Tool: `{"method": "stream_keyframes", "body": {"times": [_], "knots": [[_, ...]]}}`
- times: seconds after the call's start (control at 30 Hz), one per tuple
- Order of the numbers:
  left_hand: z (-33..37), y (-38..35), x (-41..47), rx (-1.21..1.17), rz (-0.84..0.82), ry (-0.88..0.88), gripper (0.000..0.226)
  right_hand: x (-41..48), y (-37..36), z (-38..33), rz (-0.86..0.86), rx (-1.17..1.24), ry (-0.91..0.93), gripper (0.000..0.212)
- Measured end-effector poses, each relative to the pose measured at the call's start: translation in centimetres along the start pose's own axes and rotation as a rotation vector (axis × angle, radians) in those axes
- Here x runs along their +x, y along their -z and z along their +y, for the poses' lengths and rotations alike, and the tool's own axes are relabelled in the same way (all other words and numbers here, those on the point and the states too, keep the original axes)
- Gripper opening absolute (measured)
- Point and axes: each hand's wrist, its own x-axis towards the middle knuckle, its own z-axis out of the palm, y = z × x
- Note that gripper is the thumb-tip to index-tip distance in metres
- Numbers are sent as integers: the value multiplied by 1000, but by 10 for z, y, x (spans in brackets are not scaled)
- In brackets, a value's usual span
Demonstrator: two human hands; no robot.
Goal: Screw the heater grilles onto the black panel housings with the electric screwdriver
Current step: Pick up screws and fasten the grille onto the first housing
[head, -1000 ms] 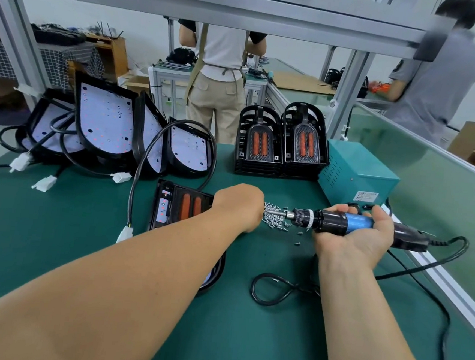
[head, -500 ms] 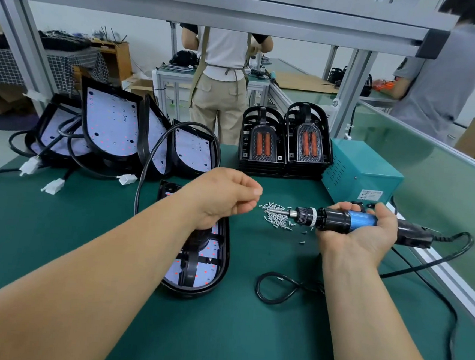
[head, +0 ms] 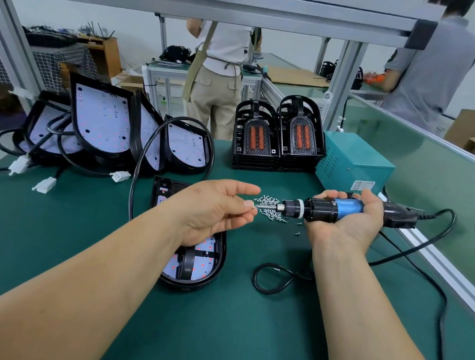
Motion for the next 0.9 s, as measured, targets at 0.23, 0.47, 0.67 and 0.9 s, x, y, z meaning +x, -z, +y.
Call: {"method": "stream_keyframes", "body": {"times": [0.23, 0.47, 0.67, 0.9], "knots": [[-2, -1, 2, 0, 40, -12, 23, 1, 1, 0, -18, -3, -2, 19], [-4, 1, 5, -11, 52, -11, 22, 1, 3, 1, -47, -36, -2, 19], [-5, 1, 7, -11, 86, -13, 25, -2, 2, 1, -45, -24, -11, 18], [-6, 2, 8, 8, 82, -7, 26, -3, 1, 1, -39, -30, -5, 19]]}}
